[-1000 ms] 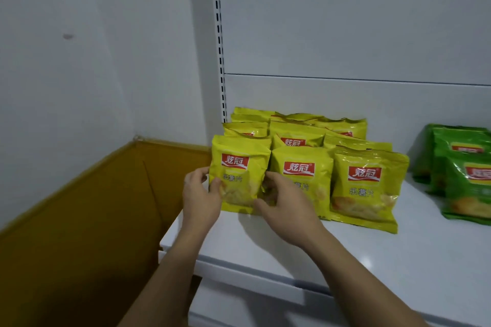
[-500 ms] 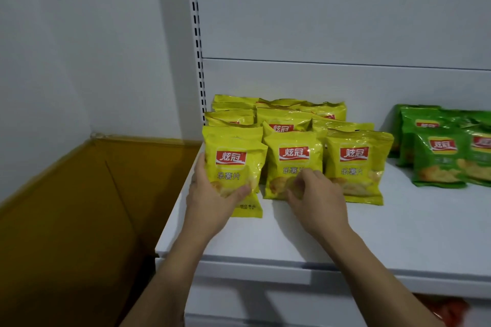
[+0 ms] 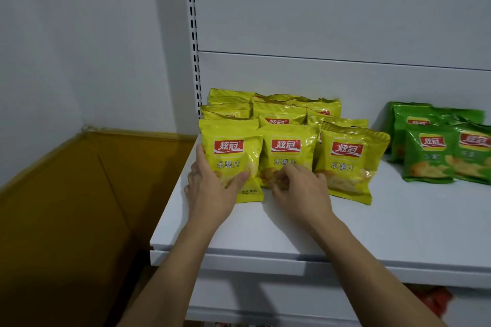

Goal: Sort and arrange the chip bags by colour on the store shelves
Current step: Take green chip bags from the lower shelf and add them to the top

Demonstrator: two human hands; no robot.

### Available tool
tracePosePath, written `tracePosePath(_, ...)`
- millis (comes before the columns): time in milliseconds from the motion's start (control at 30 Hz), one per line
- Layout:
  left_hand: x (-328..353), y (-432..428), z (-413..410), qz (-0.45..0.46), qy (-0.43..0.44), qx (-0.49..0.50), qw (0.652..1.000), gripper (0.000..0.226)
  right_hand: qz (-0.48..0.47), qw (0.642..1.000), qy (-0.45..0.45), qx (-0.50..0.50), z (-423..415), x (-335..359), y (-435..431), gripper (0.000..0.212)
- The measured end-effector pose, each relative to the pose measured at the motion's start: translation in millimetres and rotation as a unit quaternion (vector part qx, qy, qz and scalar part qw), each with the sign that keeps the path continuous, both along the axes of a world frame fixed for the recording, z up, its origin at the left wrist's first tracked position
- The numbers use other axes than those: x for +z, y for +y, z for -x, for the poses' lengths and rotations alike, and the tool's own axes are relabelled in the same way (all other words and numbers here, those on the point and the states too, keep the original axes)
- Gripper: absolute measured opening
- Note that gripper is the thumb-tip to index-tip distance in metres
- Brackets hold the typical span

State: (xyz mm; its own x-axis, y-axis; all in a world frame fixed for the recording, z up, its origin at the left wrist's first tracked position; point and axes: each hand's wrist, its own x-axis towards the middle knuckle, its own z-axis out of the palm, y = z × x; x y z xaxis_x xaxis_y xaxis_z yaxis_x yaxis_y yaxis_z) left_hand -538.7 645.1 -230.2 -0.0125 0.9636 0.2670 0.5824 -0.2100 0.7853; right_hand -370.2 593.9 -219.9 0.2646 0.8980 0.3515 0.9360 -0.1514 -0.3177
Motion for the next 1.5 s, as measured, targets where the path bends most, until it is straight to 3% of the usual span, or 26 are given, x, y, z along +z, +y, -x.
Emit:
tracePosePath(300, 2.6, -8.8, -7.5, -0.06, 0.03, 0.063, 0.996, 0.096, -0.056, 0.998, -0.017, 0.019, -29.8, 12.0, -26.4, 0.016)
tracePosePath(467, 10.2, -27.3, -19.6, -0.117, 0.112, 0.108, 0.981, 0.084, -0.098, 0.992, -0.016, 0.075, -49.0, 15.3, -38.5, 0.021)
tracePosePath(600, 5.7, -56.9, -30.9, -0.172, 0.198, 0.121, 0.957, 0.073, -0.147, 0.977, 0.018, 0.152, -75.7, 17.7, -58.1, 0.038)
tracePosePath(833, -4.4, -134.2, -62.3, -0.171, 0.238, 0.154, 0.943, 0.069, -0.085, 0.948, 0.037, 0.303, -100.0, 15.9, -86.6, 0.063)
tracePosePath(1033, -24.3, -224.3, -60.4, -0.102, 0.274, 0.214, 0.932, 0.066, -0.065, 0.883, 0.082, 0.457, -76.8, -0.9, -131.3, 0.059)
tracePosePath(1200, -55.6, -287.7, -55.5, -0.018, 0.248, 0.268, 0.931, 0.07, -0.046, 0.837, 0.127, 0.53, -61.5, -33.9, -172.5, 0.057)
tracePosePath(1300, -76.0, -309.0, -56.1, 0.024, 0.237, 0.28, 0.93, 0.068, -0.005, 0.832, 0.096, 0.546, -61.3, -58.6, -186.7, 0.063)
tracePosePath(1500, -129.1, -309.6, -53.6, 0.099, 0.207, 0.221, 0.948, 0.067, 0.142, 0.864, -0.007, 0.482, -70.0, -112.4, -195.6, 0.072)
